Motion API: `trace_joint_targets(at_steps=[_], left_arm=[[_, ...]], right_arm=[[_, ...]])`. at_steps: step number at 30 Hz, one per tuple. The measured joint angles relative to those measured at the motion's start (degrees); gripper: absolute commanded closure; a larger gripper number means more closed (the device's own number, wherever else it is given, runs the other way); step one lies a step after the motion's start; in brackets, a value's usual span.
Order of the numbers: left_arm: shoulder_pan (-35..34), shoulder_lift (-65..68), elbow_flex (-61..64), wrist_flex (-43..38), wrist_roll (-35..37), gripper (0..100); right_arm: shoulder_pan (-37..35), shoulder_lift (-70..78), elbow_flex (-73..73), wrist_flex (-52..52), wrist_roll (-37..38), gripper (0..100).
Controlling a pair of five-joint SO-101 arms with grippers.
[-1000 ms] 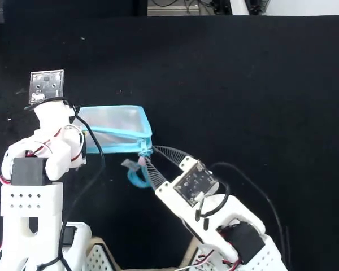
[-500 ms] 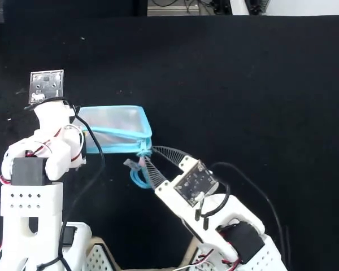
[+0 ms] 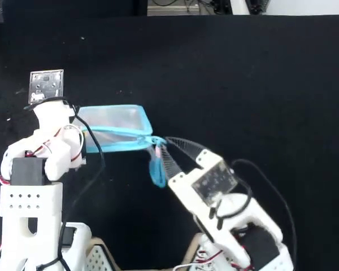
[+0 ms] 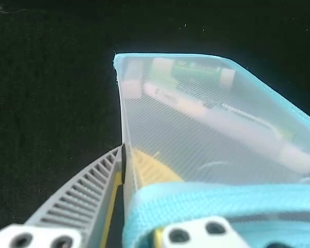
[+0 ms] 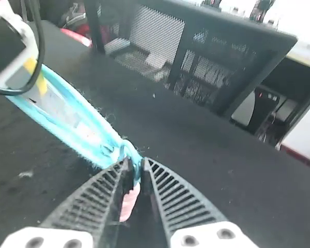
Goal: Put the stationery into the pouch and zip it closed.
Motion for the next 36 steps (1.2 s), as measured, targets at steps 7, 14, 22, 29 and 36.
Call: trace_joint_targets(at_steps=[7,14,22,29,36], left_arm=[[0.0,1.0,-4.7,0.2,0.2,97],[0.0,1.1,-7.6,0.3,0.2,97],[-0.1,1.1,-7.7,0.3,0.2,97],[-0.1,1.1,-7.7,0.3,0.2,97],[-0.1,1.1,-6.9,1.2,0.1,97]], right_arm=[[0.2,22.2,-19.7,6.4,0.0,98.8],[0.2,48.2,-44.0,18.3,0.0,98.8],[0.4,58.2,-54.3,24.1,0.0,98.6],[-2.3,58.5,-49.4,23.4,0.0,98.6],[-4.3,58.2,-43.0,17.8,0.0,98.4]])
